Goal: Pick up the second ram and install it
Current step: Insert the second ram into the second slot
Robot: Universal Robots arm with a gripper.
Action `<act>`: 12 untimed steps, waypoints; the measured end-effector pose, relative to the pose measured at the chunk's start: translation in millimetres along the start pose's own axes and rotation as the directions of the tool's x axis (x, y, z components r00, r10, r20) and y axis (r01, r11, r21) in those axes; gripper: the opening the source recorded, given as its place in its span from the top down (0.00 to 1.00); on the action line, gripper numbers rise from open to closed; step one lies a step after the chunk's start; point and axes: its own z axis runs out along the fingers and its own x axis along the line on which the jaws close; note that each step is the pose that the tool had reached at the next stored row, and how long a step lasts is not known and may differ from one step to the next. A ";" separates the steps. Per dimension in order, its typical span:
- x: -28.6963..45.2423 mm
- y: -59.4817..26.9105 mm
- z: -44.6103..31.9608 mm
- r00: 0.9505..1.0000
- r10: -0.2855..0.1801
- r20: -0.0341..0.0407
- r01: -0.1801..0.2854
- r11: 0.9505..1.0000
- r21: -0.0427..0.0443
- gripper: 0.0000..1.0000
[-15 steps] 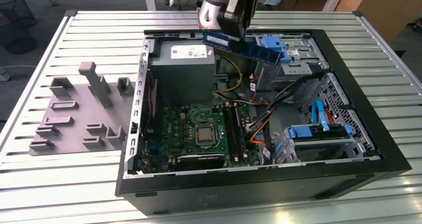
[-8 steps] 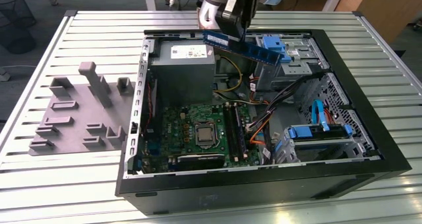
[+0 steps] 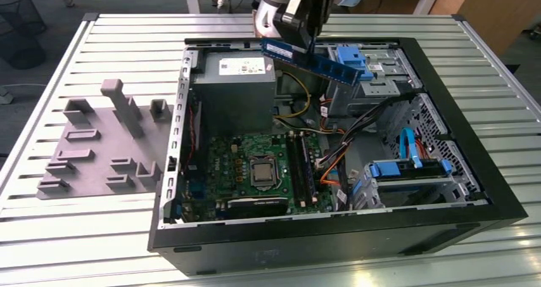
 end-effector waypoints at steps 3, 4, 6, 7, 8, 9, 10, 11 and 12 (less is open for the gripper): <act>0.0 0.0 0.0 1.000 0.019 0.000 -0.019 1.000 0.000 0.86; 0.0 0.0 0.0 1.000 0.025 0.000 -0.025 1.000 0.000 0.86; 0.0 0.0 0.0 0.999 0.039 0.000 -0.039 0.999 0.000 0.86; 0.0 0.0 0.0 0.999 0.045 0.000 -0.045 0.999 0.000 0.86; 0.0 0.0 0.0 0.999 0.052 -0.001 -0.052 0.999 0.000 0.86; 0.0 0.0 0.0 0.998 0.058 -0.001 -0.058 0.998 0.000 0.86; 0.0 0.0 0.0 0.998 0.065 -0.001 -0.065 0.998 0.001 0.86; 0.0 0.0 0.0 0.997 0.071 -0.001 -0.071 0.997 0.001 0.86; 0.0 0.0 0.0 0.997 0.079 -0.001 -0.079 0.997 0.001 0.86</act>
